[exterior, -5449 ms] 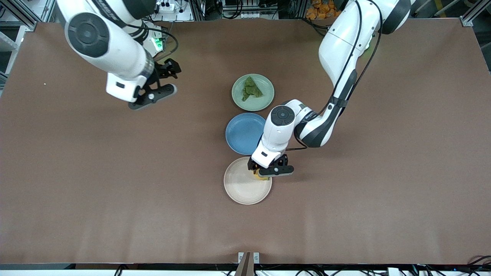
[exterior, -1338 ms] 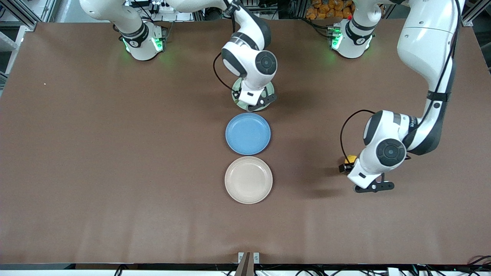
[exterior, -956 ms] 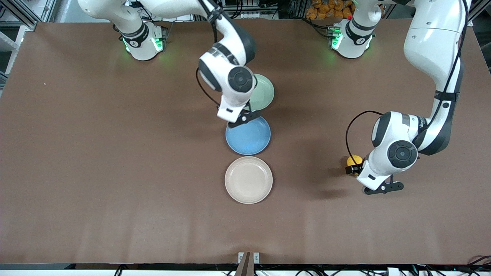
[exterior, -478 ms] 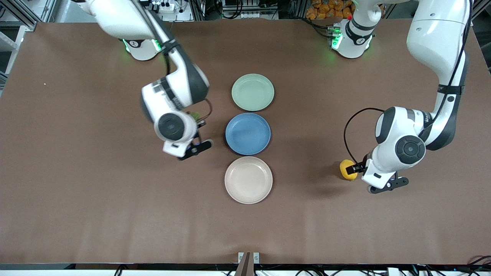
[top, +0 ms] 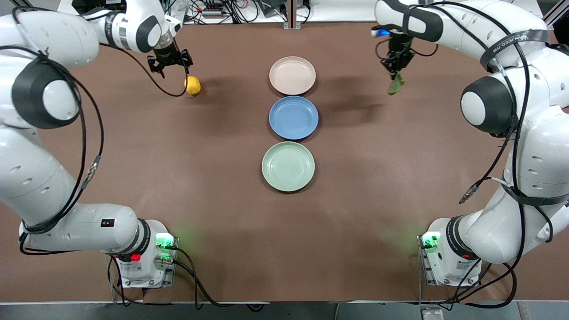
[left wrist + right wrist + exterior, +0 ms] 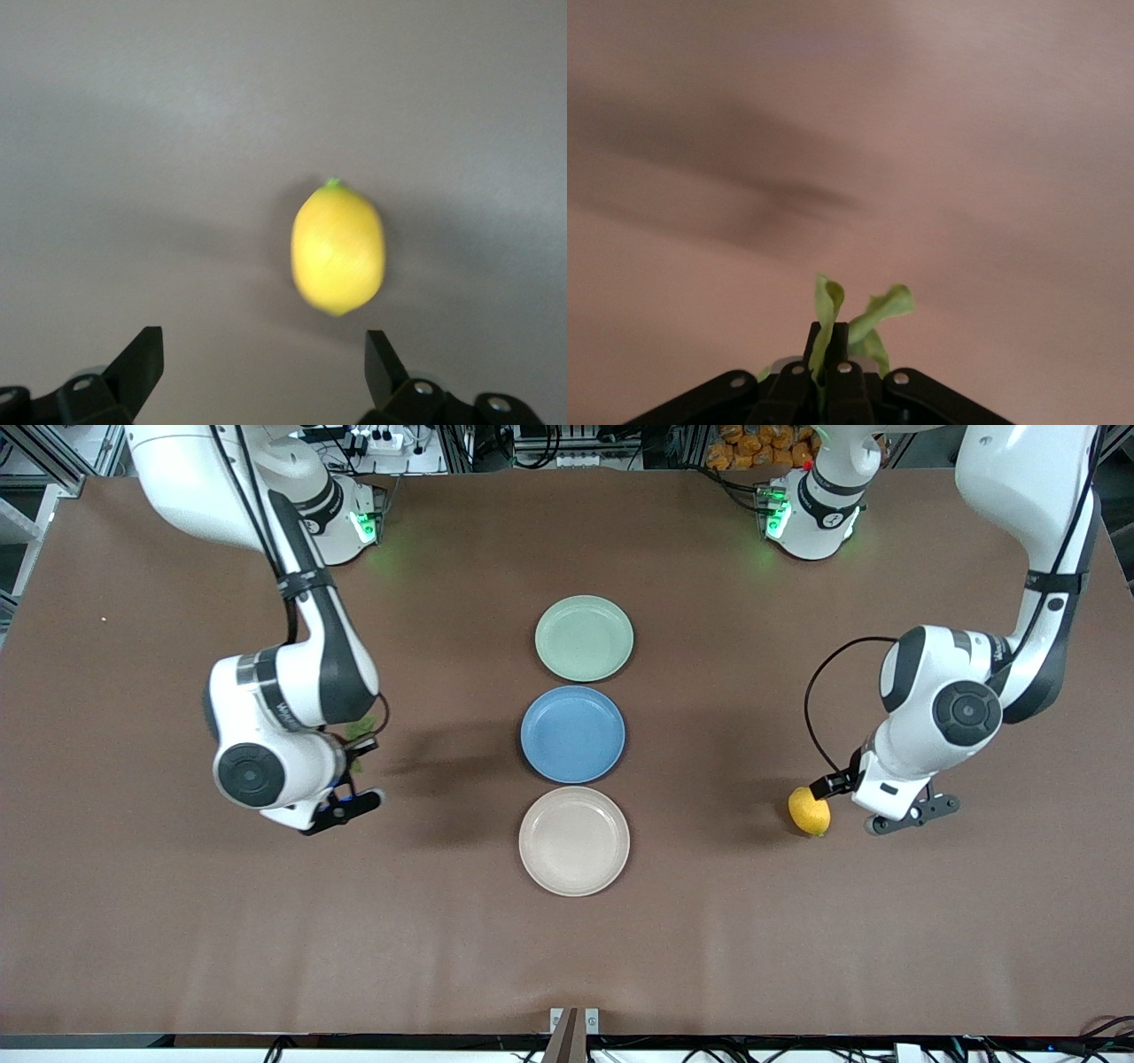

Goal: Pick lemon and lettuce from plates
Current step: 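Open the left gripper and raise it while the right gripper carries lettuce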

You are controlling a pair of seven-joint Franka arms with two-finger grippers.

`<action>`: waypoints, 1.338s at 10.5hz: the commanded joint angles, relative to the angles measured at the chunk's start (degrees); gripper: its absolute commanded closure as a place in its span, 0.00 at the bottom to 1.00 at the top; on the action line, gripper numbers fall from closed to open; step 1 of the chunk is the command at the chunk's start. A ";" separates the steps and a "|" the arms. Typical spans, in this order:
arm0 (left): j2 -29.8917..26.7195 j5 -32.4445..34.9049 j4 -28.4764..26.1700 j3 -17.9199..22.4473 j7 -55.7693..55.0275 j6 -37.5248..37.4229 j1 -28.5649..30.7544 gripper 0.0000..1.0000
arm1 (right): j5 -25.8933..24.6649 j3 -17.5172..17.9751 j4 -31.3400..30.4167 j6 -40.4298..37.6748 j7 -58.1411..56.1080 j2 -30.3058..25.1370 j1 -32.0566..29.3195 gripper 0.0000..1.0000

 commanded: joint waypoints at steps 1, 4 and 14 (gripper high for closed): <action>-8.49 -1.22 -9.09 -0.66 -0.53 1.96 1.19 0.00 | -2.95 0.09 -0.87 0.61 -3.56 0.96 -5.21 1.00; -14.73 -1.22 -14.80 -0.66 -0.36 1.87 1.72 0.00 | -3.13 0.09 -6.31 9.45 -3.74 0.96 -10.57 1.00; -21.25 -3.50 -8.52 -4.17 5.69 -3.99 1.19 0.00 | -2.25 0.18 -8.00 12.77 -3.04 -4.11 -14.20 0.00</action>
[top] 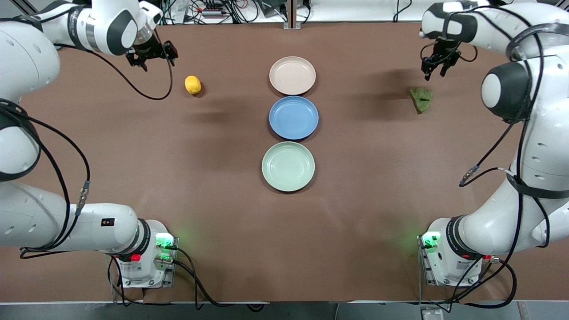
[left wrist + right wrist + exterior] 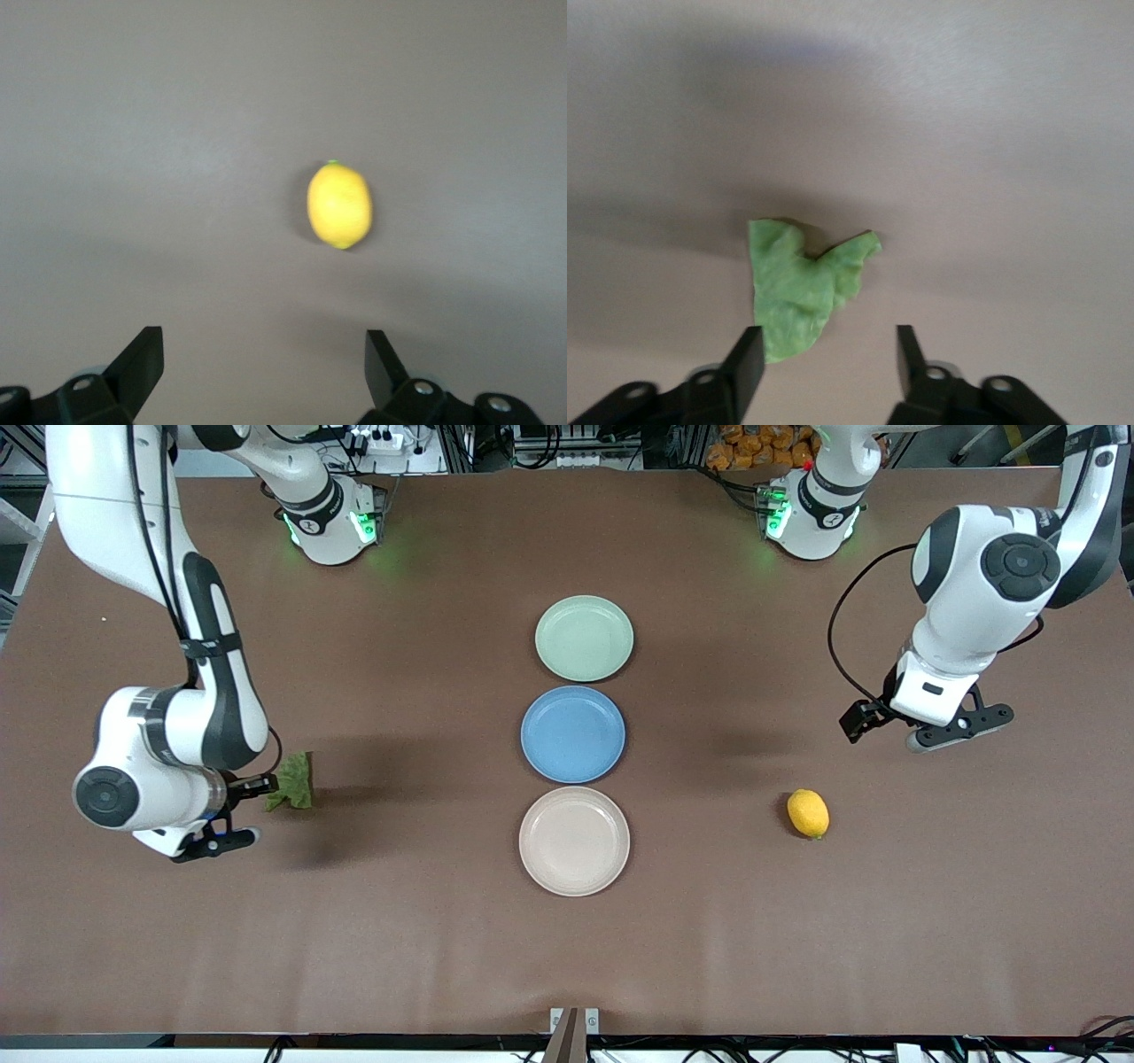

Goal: Pick lemon and lettuce from plates
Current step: 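Release the lettuce onto the table with the right gripper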

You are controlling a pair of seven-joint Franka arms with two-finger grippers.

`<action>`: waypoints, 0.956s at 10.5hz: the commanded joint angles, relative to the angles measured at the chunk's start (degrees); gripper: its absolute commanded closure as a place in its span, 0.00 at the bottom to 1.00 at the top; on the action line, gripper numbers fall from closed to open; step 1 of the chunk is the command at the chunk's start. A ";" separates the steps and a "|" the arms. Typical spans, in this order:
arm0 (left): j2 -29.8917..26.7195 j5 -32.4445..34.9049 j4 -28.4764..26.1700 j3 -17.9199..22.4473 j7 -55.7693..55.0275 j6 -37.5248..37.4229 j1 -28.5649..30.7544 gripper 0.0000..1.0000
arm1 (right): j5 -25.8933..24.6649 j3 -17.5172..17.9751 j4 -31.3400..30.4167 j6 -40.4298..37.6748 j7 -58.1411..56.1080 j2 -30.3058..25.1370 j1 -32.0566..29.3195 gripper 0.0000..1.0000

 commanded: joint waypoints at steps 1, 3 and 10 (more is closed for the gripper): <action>-0.66 -1.61 6.32 -2.81 7.29 -8.82 0.38 0.00 | 0.04 0.85 -1.03 -4.64 0.66 -6.09 -1.58 0.00; -0.66 -3.88 12.57 -2.83 12.85 -18.94 0.73 0.00 | 0.13 1.37 -1.03 -11.29 1.71 -10.13 -3.33 0.00; -1.72 -8.37 24.18 -1.60 19.10 -26.08 2.58 0.00 | 1.01 9.37 0.45 -29.86 20.68 -24.46 -6.15 0.00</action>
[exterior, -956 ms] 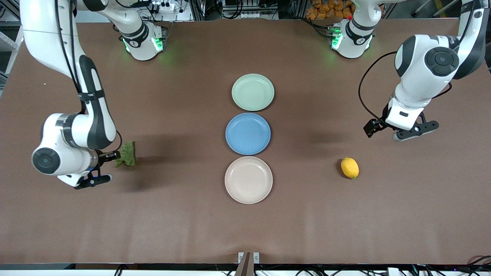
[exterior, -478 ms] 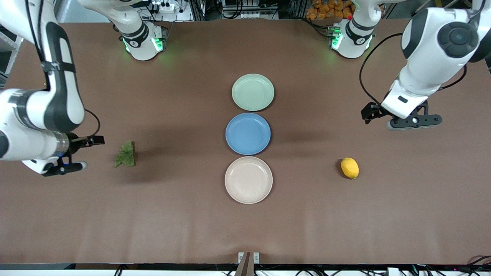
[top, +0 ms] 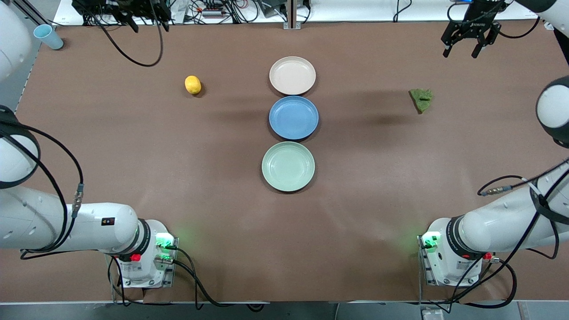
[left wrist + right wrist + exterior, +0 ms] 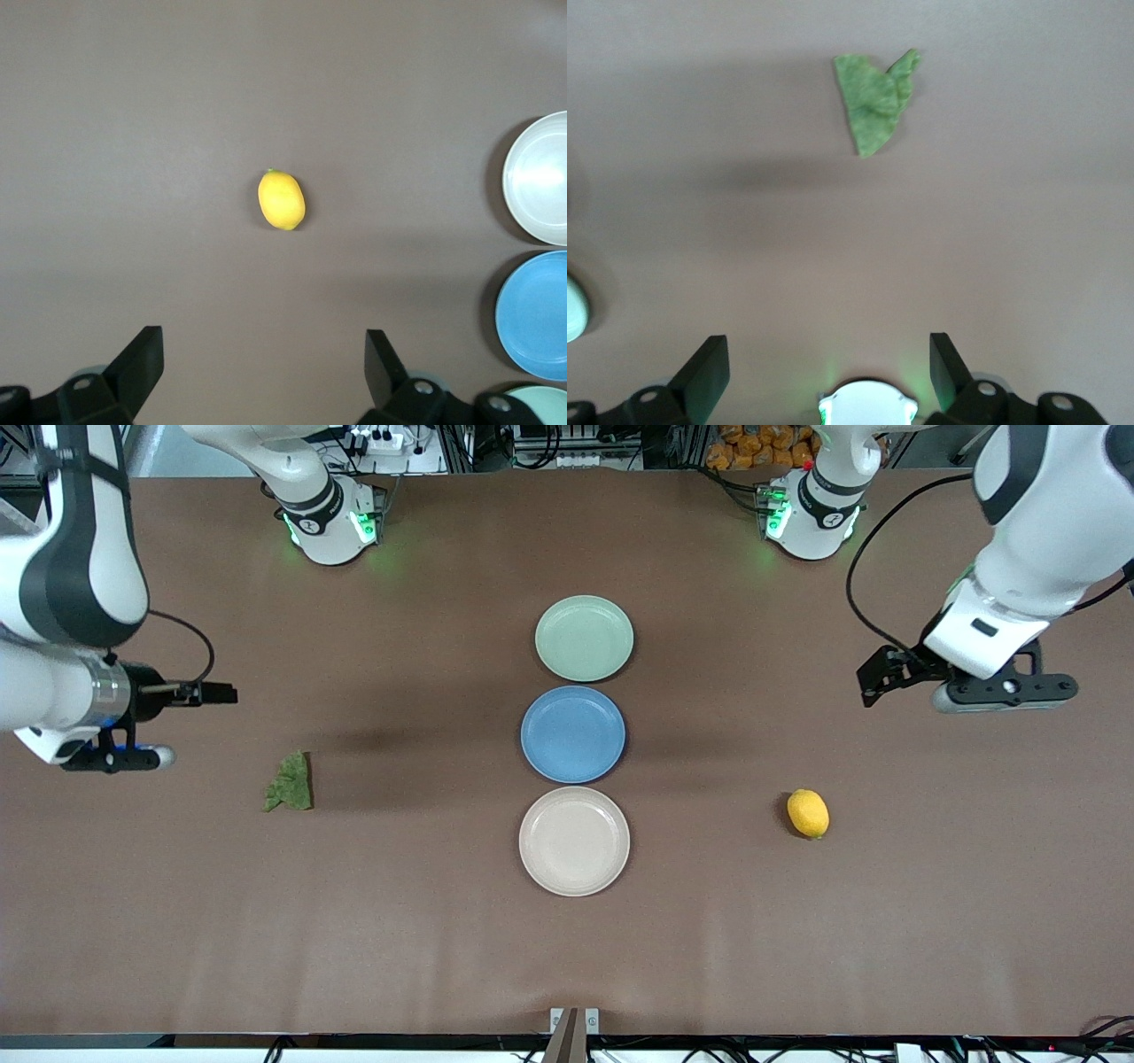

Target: Pick lemon and lettuce from plates

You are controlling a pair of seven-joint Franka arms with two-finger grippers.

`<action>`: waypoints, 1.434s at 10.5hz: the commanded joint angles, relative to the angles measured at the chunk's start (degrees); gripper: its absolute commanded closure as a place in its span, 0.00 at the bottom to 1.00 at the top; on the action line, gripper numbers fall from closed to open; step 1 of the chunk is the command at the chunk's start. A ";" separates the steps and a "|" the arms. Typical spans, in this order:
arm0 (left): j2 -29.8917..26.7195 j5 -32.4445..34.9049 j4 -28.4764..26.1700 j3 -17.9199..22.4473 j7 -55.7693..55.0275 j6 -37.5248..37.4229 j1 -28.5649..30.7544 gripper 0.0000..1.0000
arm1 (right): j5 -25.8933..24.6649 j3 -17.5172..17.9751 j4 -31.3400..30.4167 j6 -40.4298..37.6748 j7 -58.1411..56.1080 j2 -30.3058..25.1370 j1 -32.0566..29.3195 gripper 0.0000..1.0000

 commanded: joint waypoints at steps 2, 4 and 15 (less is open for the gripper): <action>-0.59 -2.00 5.64 0.10 4.85 -7.67 1.37 0.00 | -0.54 1.37 4.01 -7.03 3.12 -3.96 -1.91 0.00; 0.11 -1.91 7.84 0.19 5.82 -9.87 1.37 0.00 | -1.41 1.11 9.28 -10.30 2.86 -4.05 -2.00 0.00; 2.13 -1.21 14.96 0.36 12.42 -17.27 1.81 0.00 | -2.82 -0.65 11.33 -3.82 2.76 -6.34 -4.02 0.00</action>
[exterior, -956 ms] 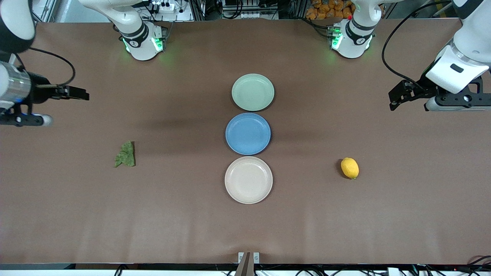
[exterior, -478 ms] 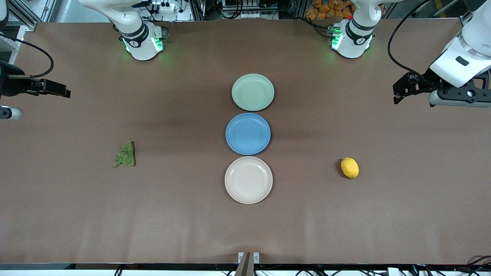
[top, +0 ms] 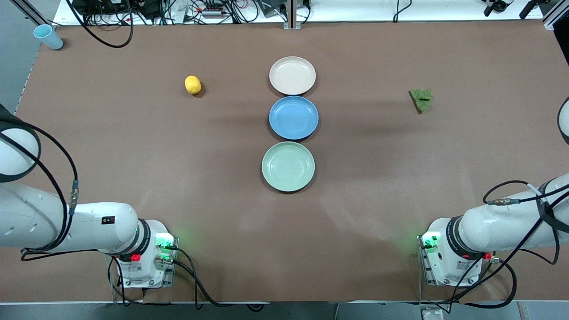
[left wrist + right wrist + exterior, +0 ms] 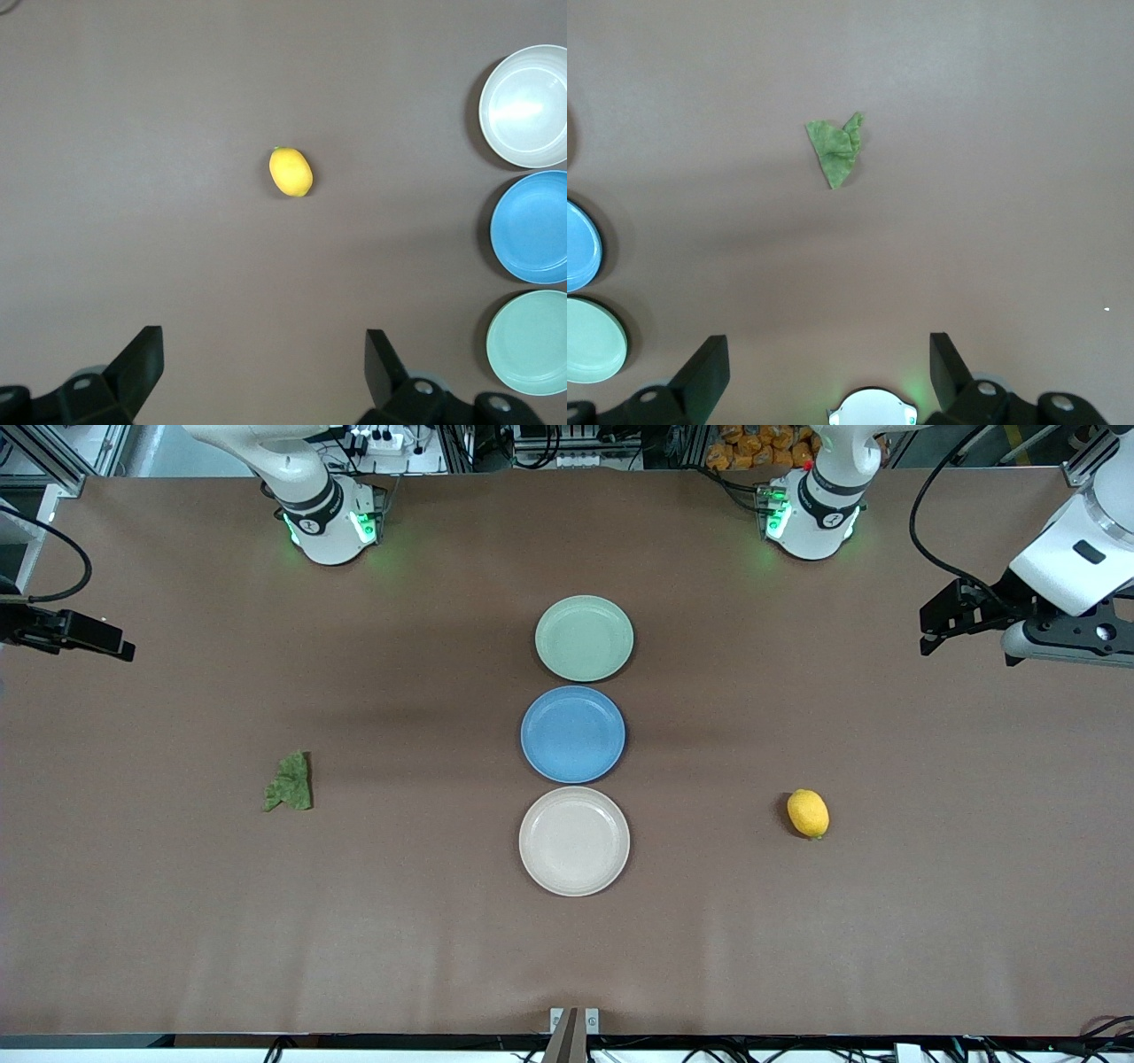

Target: Pick lemon and lettuce from plates

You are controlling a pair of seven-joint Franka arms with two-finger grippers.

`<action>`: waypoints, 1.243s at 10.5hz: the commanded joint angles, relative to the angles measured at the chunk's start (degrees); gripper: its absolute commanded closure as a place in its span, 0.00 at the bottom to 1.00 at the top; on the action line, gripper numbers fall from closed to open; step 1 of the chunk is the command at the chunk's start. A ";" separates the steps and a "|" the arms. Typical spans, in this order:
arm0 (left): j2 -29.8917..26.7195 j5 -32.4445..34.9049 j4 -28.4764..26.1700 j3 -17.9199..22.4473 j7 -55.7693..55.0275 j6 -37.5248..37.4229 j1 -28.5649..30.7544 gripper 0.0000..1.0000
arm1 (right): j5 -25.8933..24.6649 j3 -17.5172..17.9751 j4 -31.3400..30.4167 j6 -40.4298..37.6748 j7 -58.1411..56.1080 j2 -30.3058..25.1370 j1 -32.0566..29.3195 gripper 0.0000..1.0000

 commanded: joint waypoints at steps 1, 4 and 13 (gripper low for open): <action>0.78 -1.05 1.74 0.12 0.62 -1.33 0.46 0.00 | -1.03 0.81 -0.47 1.82 0.53 -0.90 -0.75 0.00; 0.69 -1.67 1.74 0.21 0.62 -2.03 2.22 0.00 | -0.77 0.98 -0.38 3.40 0.09 -0.63 -0.75 0.00; 0.61 -1.76 1.57 0.21 -1.84 -2.56 3.01 0.00 | -2.44 1.77 -0.21 3.76 -0.26 -0.54 -0.04 0.00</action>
